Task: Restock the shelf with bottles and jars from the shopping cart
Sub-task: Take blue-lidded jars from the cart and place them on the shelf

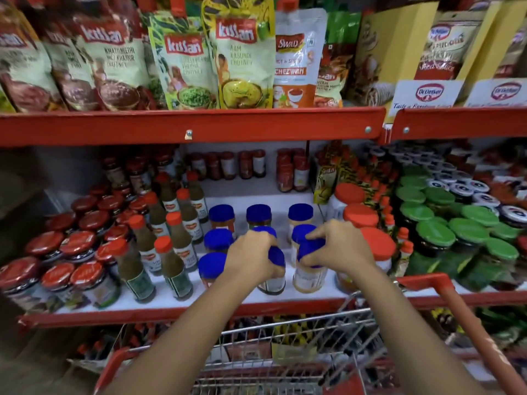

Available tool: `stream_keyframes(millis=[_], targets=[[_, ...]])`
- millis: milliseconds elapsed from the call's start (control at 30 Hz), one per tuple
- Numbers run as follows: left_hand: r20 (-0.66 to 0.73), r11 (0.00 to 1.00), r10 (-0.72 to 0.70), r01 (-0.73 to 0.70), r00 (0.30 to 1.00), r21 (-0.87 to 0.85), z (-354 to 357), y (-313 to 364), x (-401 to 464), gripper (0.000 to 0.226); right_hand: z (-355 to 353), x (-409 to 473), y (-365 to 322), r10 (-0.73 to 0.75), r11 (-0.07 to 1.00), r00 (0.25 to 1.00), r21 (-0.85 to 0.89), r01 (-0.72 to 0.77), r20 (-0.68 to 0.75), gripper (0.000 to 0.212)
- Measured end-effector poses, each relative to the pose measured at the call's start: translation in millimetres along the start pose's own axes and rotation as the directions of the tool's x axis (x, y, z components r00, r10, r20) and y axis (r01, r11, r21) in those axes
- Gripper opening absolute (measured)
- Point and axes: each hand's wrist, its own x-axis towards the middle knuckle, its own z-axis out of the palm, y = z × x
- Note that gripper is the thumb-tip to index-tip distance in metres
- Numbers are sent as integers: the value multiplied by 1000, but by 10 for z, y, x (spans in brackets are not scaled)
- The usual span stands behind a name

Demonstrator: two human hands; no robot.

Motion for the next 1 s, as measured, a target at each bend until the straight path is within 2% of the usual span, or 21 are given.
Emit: stream_keyframes(millis=[133, 267, 400, 467, 567, 667, 733, 833, 1000], targets=[[27, 999, -31, 31, 999, -8, 208, -33, 129, 30, 214, 136, 103, -4, 1000, 1000, -10, 4, -6, 28], [62, 998, -36, 39, 997, -48, 357, -99, 189, 23, 373, 168, 203, 4, 1000, 1000, 4, -4, 5, 22], [43, 999, -21, 23, 999, -43, 459, -102, 173, 15, 525, 112, 287, 7, 1000, 1000, 25, -8, 31, 17], [39, 1000, -7, 7, 999, -11, 506, -86, 144, 19, 566, 61, 301, 2, 999, 1000, 45, -3, 17, 19], [60, 1000, 10, -11, 998, 28, 562, -92, 63, 36, 611, -29, 287, -6, 998, 1000, 63, 5, 21, 33], [71, 999, 30, -33, 997, 43, 559, -116, -57, 54, 667, -137, 232, 14, 999, 997, -40, -11, 77, 63], [39, 998, 46, -48, 998, 48, 484, -154, -167, 58, 697, -218, 124, 1, 994, 998, -113, 6, 61, 69], [-80, 990, 105, -97, 991, 106, 321, -321, -348, 58, 777, -339, -107, -120, 982, 992, -155, 112, -44, 68], [-237, 982, 133, -96, 962, 162, -27, -904, -654, 57, 998, -418, -707, -327, 936, 924, -203, 287, -197, 65]])
